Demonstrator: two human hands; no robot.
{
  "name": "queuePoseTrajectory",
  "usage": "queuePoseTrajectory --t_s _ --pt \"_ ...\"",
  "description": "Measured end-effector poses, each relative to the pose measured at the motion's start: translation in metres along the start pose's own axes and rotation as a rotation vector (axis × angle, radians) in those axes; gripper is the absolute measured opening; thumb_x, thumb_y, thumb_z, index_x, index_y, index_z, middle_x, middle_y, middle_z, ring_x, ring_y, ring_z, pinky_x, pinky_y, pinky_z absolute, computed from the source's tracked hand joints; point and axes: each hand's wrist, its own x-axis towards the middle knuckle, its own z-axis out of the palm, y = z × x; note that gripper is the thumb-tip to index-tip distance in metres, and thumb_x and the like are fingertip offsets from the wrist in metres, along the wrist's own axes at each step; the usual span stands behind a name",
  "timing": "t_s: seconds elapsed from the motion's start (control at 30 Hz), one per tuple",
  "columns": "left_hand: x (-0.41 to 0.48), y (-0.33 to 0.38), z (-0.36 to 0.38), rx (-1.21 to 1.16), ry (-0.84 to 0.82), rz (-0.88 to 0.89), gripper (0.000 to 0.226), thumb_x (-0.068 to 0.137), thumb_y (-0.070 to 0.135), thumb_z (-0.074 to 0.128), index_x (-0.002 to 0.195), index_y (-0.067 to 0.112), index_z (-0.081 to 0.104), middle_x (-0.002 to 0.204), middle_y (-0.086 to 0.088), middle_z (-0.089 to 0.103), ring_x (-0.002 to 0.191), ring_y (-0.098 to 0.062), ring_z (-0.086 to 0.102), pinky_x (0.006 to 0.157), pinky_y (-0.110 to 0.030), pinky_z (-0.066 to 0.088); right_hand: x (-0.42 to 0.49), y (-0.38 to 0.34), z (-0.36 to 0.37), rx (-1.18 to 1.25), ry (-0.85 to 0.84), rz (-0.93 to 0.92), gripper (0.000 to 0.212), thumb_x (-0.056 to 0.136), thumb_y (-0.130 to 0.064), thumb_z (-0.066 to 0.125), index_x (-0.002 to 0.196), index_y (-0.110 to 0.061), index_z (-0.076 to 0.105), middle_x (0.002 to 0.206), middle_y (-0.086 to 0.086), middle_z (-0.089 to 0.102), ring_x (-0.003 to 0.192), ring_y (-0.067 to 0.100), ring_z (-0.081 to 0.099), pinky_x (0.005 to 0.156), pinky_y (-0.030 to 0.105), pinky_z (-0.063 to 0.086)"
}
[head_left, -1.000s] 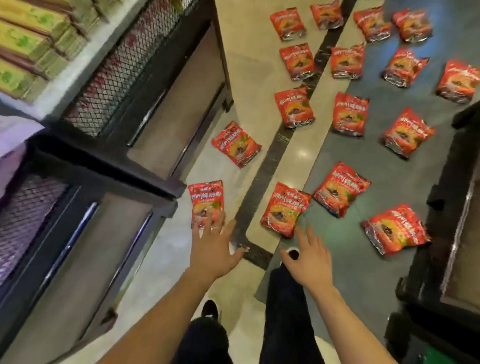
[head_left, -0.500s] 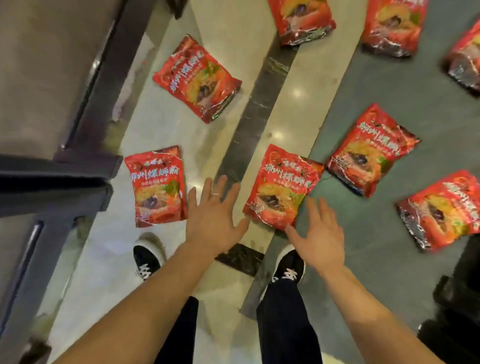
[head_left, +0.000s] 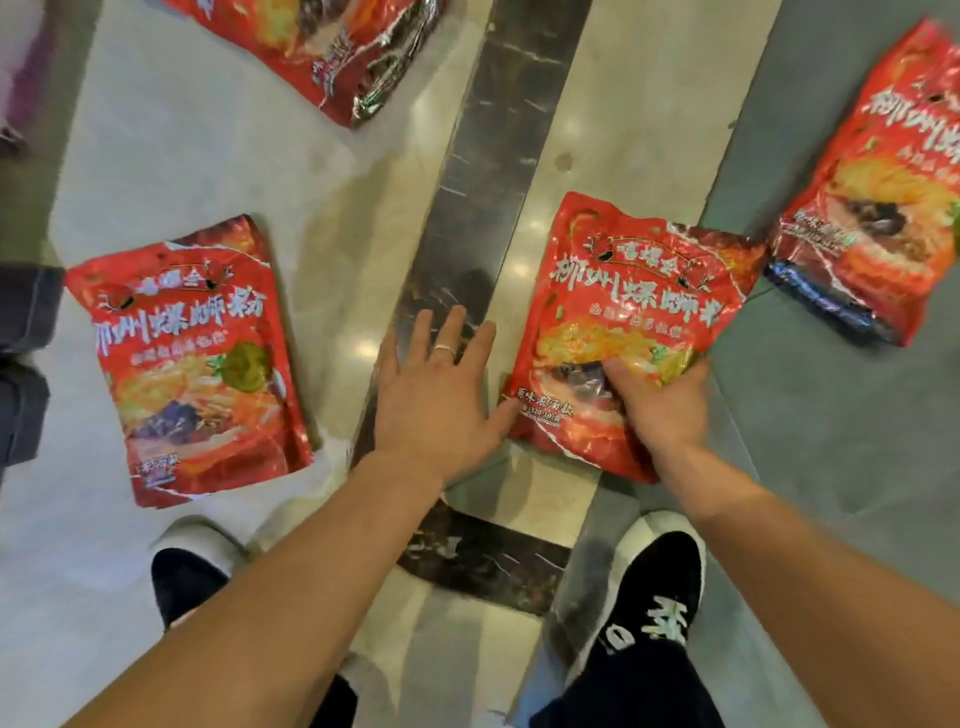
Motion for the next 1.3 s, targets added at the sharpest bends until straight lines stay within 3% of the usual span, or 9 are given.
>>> queuePoseTrajectory --t_s 0.1,0.33,0.6,0.73,0.83,1.07,1.13,1.2,1.3 --pt "-0.004 -0.024 0.008 -0.032 0.016 -0.036 0.082 0.092 0.070 0.038 0.159 0.033 0.009 0.169 -0.002 0.005 0.155 -0.029 0.000 0.122 -0.055 0.004 -0.007 -0.010 0.023 -0.028 -0.036 -0.149 0.086 0.071 -0.040 0.085 0.142 -0.023 0.039 0.131 0.001 0.061 0.118 0.024 0.059 0.100 0.037 0.045" --pt "-0.018 -0.111 0.003 -0.056 0.005 -0.197 0.085 0.092 0.068 0.042 0.159 0.033 0.005 0.169 0.000 0.002 0.155 -0.028 0.002 0.121 -0.055 0.011 -0.041 -0.067 0.084 0.002 -0.335 -0.213 0.095 0.065 -0.030 0.092 0.141 -0.031 0.034 0.126 -0.009 0.060 0.111 0.015 0.061 0.102 0.040 0.048" --pt "-0.023 -0.212 0.011 -0.240 0.181 -0.434 0.087 0.090 0.068 0.048 0.159 0.034 0.009 0.169 0.001 0.005 0.155 -0.027 0.002 0.124 -0.051 0.004 -0.095 -0.096 0.139 0.221 -0.430 -0.124 0.049 0.073 -0.018 0.087 0.117 -0.023 0.064 0.103 -0.009 0.074 0.089 0.011 0.073 0.083 0.037 0.059" --pt "-0.035 -0.251 0.021 -0.520 0.315 -0.738 0.101 0.085 0.058 0.068 0.160 0.024 0.010 0.168 -0.007 0.005 0.155 -0.028 0.005 0.121 -0.055 0.017 -0.104 -0.101 0.145 0.255 -0.428 -0.145 0.045 0.074 -0.018 0.086 0.113 -0.023 0.065 0.100 -0.009 0.075 0.083 0.008 0.074 0.070 0.029 0.058" --pt "-0.040 -0.279 0.035 -0.833 0.260 -0.938 0.118 0.071 0.059 0.081 0.157 0.020 0.011 0.160 -0.016 0.027 0.146 -0.037 0.030 0.113 -0.056 0.034 -0.102 -0.102 0.142 0.260 -0.403 -0.152 0.041 0.070 -0.018 0.087 0.105 -0.026 0.066 0.096 -0.007 0.076 0.083 0.013 0.074 0.075 0.036 0.058" --pt "-0.036 -0.296 0.040 -1.169 0.160 -0.998 0.093 0.056 0.046 0.093 0.131 0.011 0.051 0.128 -0.008 0.064 0.115 -0.030 0.062 0.094 -0.035 0.048 -0.097 -0.087 0.124 0.221 -0.404 -0.131 0.084 0.033 -0.050 0.093 0.108 -0.020 0.068 0.099 0.000 0.077 0.086 0.024 0.075 0.082 0.042 0.057" --pt "-0.038 -0.296 0.034 -1.324 0.097 -0.930 0.064 0.058 0.039 0.092 0.111 0.016 0.063 0.111 -0.003 0.068 0.099 -0.023 0.066 0.089 -0.031 0.050 -0.097 -0.086 0.113 0.215 -0.418 -0.099 0.099 0.020 -0.057 0.094 0.108 -0.018 0.067 0.096 0.000 0.077 0.082 0.024 0.075 0.078 0.040 0.057" --pt "-0.045 -0.292 0.026 -1.396 0.035 -0.849 0.043 0.061 0.033 0.092 0.094 0.023 0.064 0.106 -0.002 0.070 0.097 -0.022 0.067 0.095 -0.037 0.053 -0.098 -0.089 0.096 0.206 -0.442 -0.059 0.109 0.012 -0.061 0.094 0.108 -0.017 0.067 0.095 0.002 0.078 0.080 0.025 0.075 0.077 0.039 0.056" --pt "-0.056 -0.280 0.008 -1.399 -0.033 -0.747 0.049 0.054 0.036 0.093 0.095 0.028 0.066 0.106 0.002 0.074 0.105 -0.025 0.068 0.103 -0.048 0.050 -0.108 -0.100 0.061 0.231 -0.486 -0.041 0.105 0.011 -0.057 0.095 0.103 -0.014 0.068 0.090 0.004 0.078 0.075 0.024 0.075 0.067 0.036 0.058"
